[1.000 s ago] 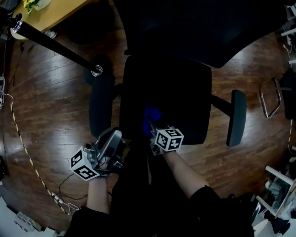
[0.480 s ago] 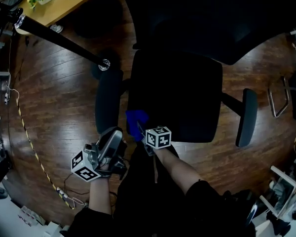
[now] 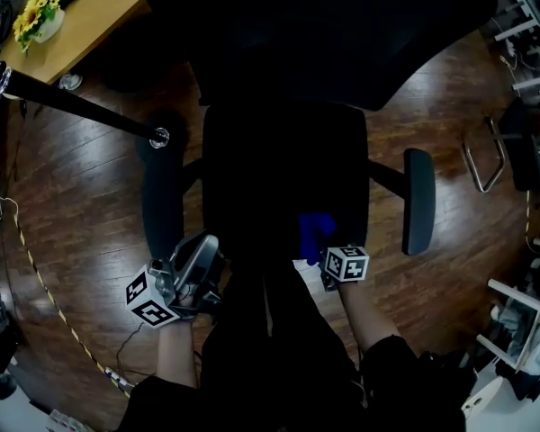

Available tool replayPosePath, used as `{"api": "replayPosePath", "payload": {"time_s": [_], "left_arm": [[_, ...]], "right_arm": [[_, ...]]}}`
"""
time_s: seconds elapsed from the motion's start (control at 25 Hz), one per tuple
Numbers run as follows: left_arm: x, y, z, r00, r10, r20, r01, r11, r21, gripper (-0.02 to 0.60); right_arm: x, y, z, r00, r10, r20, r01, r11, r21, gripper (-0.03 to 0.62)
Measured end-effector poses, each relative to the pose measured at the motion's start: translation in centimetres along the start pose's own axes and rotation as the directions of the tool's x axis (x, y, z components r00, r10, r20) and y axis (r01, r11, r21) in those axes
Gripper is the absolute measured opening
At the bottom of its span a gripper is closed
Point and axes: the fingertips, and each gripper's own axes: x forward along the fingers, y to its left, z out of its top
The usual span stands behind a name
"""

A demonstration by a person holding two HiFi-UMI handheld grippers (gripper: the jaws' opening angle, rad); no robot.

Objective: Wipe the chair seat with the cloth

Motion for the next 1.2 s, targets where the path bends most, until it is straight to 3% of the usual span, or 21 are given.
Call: {"api": "replayPosePath", "payload": {"time_s": [0.2, 0.52, 0.64, 0.8, 0.88, 1.0, 1.2], "left_arm": [[1.6, -0.3, -0.7, 0.999, -0.029, -0.03, 0.028, 1.0, -0.01, -0.008], [3.1, -0.6, -1.4, 0.998, -0.034, -0.054, 0.034, 0.999, -0.001, -0.008], [3.4, -1.4, -0.8, 0.998, -0.038, -0.059, 0.039, 0.999, 0.008, -0.008], [4.4, -4.3, 0.1, 0.995, -0.066, -0.079, 0.069, 0.997, 0.034, -0.008], [5.3, -6.2, 0.7, 0.992, -0.096, -0.086, 0.101, 0.994, 0.051, -0.008], [6.4, -8.8, 2.6, 0.985, -0.145, -0.092, 0.153, 0.984, 0.086, -0.008], [7.7, -12.2, 4.9, 0.972, -0.204, -0.116, 0.217, 0.969, 0.115, -0.008]], "right_arm": [[-5.0, -6.2, 1.2, 0.987, -0.152, 0.057, 0.149, 0.988, 0.042, 0.061], [-5.5, -8.1, 1.3, 0.979, -0.185, 0.083, 0.173, 0.976, 0.13, 0.061], [-6.1, -6.2, 2.8, 0.984, -0.144, 0.108, 0.132, 0.985, 0.114, 0.061], [-9.3, 0.7, 7.7, 0.972, 0.031, 0.234, -0.057, 0.993, 0.103, 0.061], [-11.9, 4.7, 11.2, 0.937, 0.138, 0.32, -0.18, 0.978, 0.105, 0.061], [-16.4, 10.9, 17.4, 0.849, 0.28, 0.449, -0.346, 0.936, 0.071, 0.061], [-25.5, 19.0, 24.9, 0.706, 0.411, 0.576, -0.443, 0.892, -0.093, 0.061]]}}
